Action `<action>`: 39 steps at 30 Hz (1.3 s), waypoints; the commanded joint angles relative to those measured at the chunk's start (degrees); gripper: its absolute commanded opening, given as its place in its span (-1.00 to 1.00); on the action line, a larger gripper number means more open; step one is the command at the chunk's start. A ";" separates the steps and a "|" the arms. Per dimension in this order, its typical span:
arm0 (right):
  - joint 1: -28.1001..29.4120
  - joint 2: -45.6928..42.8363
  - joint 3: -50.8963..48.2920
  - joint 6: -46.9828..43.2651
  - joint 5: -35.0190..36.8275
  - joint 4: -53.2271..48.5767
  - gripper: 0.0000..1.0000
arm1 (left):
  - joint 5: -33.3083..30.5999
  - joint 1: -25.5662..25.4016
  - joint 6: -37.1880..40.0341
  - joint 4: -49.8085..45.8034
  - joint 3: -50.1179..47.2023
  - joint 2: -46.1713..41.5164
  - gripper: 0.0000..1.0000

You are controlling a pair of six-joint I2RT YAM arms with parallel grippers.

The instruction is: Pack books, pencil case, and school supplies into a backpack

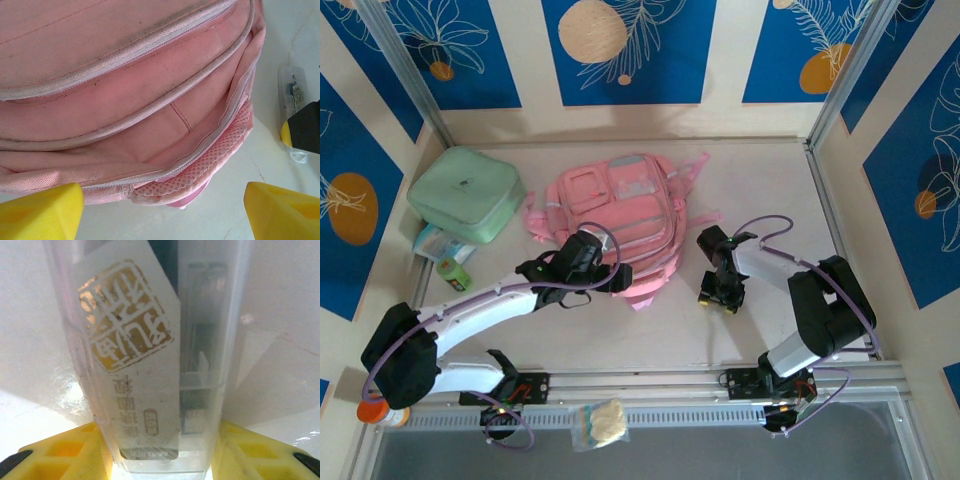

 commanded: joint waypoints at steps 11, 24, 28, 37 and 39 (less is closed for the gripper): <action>0.66 -5.83 0.83 -3.89 -2.90 1.27 -0.11 | -10.61 0.55 20.06 -7.98 11.97 2.79 0.77; -2.90 -13.27 9.12 -10.20 -6.17 -6.15 -0.08 | -9.49 1.87 42.65 -11.89 23.36 16.74 0.77; -4.03 -12.70 10.06 -11.02 -7.93 -5.41 -0.08 | -12.17 2.00 45.38 -11.47 24.80 20.55 0.84; -4.33 -10.84 12.92 -12.16 -8.72 -5.46 -0.08 | -15.23 5.64 44.65 -15.04 31.21 26.80 0.70; -4.37 -10.67 13.20 -12.33 -8.80 -5.50 -0.08 | -12.27 6.70 44.47 -14.61 31.25 26.03 0.68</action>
